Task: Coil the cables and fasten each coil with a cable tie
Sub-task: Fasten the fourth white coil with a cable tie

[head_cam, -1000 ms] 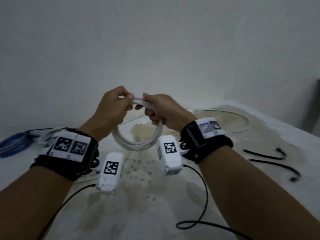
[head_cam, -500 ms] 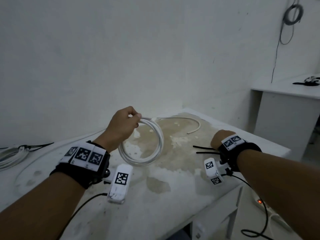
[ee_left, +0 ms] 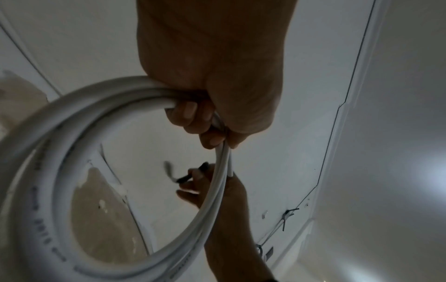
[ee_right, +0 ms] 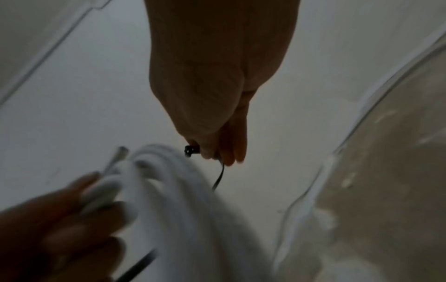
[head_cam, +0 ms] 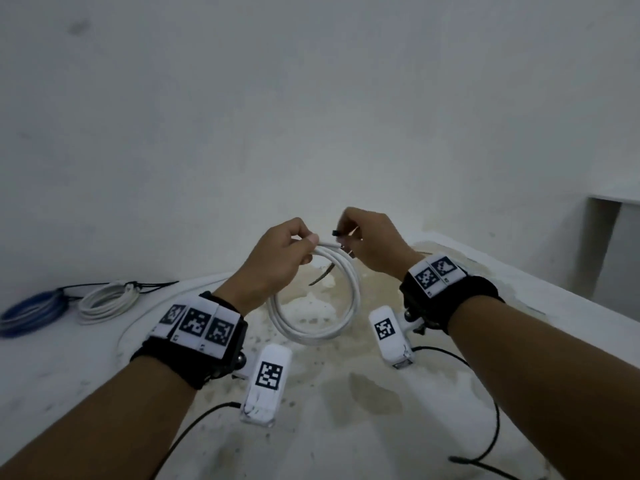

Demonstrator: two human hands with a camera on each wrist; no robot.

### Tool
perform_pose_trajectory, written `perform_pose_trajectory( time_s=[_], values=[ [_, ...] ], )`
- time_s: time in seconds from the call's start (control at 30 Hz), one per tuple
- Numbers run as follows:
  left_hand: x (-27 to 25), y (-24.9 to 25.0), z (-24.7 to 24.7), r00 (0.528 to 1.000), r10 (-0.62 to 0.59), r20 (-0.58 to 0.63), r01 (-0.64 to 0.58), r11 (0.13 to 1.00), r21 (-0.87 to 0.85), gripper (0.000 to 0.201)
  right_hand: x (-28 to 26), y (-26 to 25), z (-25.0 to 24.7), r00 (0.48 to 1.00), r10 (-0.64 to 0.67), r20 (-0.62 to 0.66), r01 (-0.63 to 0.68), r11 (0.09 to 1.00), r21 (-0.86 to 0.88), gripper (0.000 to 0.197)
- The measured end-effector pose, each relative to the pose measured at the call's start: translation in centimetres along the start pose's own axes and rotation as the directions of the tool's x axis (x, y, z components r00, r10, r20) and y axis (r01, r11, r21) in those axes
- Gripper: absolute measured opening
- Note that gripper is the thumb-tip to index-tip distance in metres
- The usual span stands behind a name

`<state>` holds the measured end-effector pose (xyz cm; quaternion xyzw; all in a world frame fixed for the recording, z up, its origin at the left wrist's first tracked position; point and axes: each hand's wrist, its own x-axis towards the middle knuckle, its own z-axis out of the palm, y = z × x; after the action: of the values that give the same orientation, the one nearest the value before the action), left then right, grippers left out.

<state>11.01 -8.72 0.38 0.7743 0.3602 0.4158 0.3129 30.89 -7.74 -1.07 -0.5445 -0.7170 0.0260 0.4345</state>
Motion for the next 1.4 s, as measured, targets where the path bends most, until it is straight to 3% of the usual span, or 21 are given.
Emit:
perform_pose_trajectory(
  time_s=[0.1,0.2,0.3,0.37,0.5,0.63,0.87,0.93,0.97,1.0,1.07,1.13,1.2,1.27,1.4],
  values=[
    [-0.8,-1.4,-2.2,1.0,0.008,-0.025,-0.006,0.996,0.085,0.022,1.8,-3.8,2.1,0.994,0.011,0.107,-0.039,0.964,0.262,0.011],
    [-1.6,-3.2,-4.3,0.994,-0.022,-0.11,0.034,0.994,0.101,0.021,2.6,-6.1,4.1,0.953,0.059,0.296,-0.21,0.836,0.507,0.009],
    [-2.1,-4.5,-5.7,0.981,-0.042,-0.191,0.056,0.996,0.068,0.023,2.8,-7.7,6.0,0.909,0.064,0.411,-0.329,0.717,0.615,0.006],
    [-2.2,-4.8,-6.4,0.974,-0.039,-0.225,0.06,0.995,0.084,0.023,3.0,-8.5,7.2,0.879,0.082,0.469,-0.42,0.599,0.682,0.014],
    [-2.3,-5.1,-7.4,0.955,-0.038,-0.295,0.077,0.99,0.12,0.023,3.2,-9.6,8.6,0.863,0.109,0.493,-0.483,0.461,0.744,0.021],
    [-2.2,-5.4,-7.8,0.936,-0.082,-0.342,0.119,0.989,0.089,0.007,3.4,-10.3,9.1,0.869,0.139,0.476,-0.488,0.405,0.773,0.012],
    [-1.9,-4.6,-7.8,0.945,-0.072,-0.32,0.121,0.983,0.136,0.028,3.0,-10.3,9.5,0.878,0.187,0.44,-0.478,0.343,0.809,0.013],
    [-1.8,-4.6,-7.8,0.939,-0.106,-0.328,0.153,0.981,0.118,0.027,3.2,-10.2,9.5,0.876,0.194,0.442,-0.482,0.368,0.795,0.007],
    [-1.6,-4.7,-8.0,0.934,-0.13,-0.333,0.176,0.978,0.112,0.026,3.3,-10.0,9.5,0.886,0.202,0.417,-0.463,0.424,0.778,0.006],
    [-1.4,-4.8,-8.3,0.924,-0.157,-0.348,0.202,0.975,0.097,0.028,3.4,-9.7,9.5,0.914,0.205,0.351,-0.405,0.537,0.74,0.011],
    [-1.1,-5.0,-9.1,0.886,-0.224,-0.406,0.263,0.964,0.042,0.034,3.4,-9.2,9.4,0.978,0.109,0.176,-0.192,0.798,0.571,0.027],
    [-1.0,-5.2,-10.2,0.845,-0.272,-0.46,0.312,0.95,0.011,0.033,2.9,-9.4,9.4,0.981,-0.119,0.153,0.043,0.904,0.425,0.036],
    [-1.0,-5.3,-10.9,0.819,-0.299,-0.49,0.35,0.937,0.014,0.028,2.7,-9.9,9.8,0.951,-0.266,0.159,0.19,0.906,0.379,0.021],
    [-1.1,-5.3,-11.2,0.809,-0.317,-0.496,0.364,0.931,-0.002,0.022,2.9,-10.7,10.3,0.944,-0.31,0.114,0.241,0.882,0.405,0.005],
    [-1.7,-5.4,-11.0,0.811,-0.331,-0.482,0.38,0.925,0.005,0.022,3.4,-12.5,11.4,0.977,-0.213,0.007,0.185,0.866,0.464,0.013]
  ],
)
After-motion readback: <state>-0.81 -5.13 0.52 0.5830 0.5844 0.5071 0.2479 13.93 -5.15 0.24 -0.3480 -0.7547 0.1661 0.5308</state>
